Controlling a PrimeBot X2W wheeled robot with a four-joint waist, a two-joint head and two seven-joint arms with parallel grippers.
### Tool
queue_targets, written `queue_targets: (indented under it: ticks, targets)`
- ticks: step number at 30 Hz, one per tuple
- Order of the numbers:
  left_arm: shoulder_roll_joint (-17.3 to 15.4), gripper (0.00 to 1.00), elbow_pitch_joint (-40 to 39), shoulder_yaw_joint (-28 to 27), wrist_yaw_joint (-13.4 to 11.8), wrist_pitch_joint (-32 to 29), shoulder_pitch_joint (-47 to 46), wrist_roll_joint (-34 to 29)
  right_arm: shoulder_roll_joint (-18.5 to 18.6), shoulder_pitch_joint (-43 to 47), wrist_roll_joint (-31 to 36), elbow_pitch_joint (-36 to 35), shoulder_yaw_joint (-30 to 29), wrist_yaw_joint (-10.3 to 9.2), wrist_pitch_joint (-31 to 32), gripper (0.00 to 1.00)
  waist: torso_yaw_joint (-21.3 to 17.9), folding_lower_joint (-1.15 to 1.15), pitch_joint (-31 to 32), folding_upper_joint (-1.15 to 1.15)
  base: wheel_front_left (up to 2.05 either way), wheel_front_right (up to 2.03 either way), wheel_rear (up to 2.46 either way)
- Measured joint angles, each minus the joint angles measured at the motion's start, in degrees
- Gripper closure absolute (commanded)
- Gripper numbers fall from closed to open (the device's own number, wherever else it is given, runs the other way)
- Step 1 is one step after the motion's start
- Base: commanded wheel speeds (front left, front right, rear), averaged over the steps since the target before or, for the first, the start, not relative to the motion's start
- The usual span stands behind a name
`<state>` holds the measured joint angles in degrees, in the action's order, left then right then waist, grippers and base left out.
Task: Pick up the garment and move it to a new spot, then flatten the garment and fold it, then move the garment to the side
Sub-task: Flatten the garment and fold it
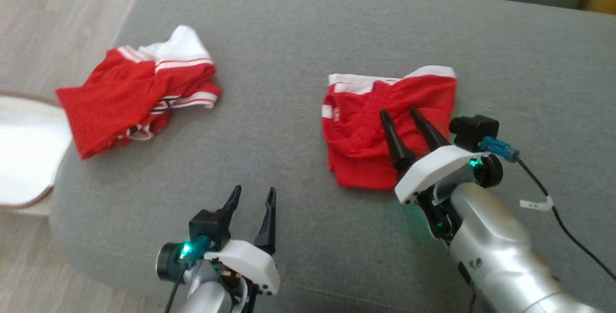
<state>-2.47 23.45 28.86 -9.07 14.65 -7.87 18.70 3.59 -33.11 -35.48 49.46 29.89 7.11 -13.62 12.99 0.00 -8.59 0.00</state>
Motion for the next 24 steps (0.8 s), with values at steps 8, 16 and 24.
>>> queue_targets:
  ticks: [8, 16, 24]
  targets:
    - [0.0, 0.0, -0.9, 2.1, -0.5, 0.0, -1.5, 1.2, 0.1, -3.7, -3.0, 6.0, 2.6, 0.0, -0.1, 0.05, 3.4, 0.0, -2.6, 0.0, 0.0, 0.0, 0.0]
    - [0.0, 0.0, -1.2, 2.1, -0.6, 0.0, -2.2, 1.6, 0.3, -5.9, -4.5, 8.2, 4.9, -0.01, -0.4, 1.0, 4.7, 0.01, -3.6, 0.0, 0.0, 0.0, 0.0]
    - [0.0, 0.0, -1.5, 3.4, -1.0, 0.0, -2.2, 2.8, 0.5, -7.5, -5.4, 4.9, 10.7, 0.0, -0.6, 1.0, 6.2, 0.0, -3.5, 0.0, 0.0, 0.0, 0.0]
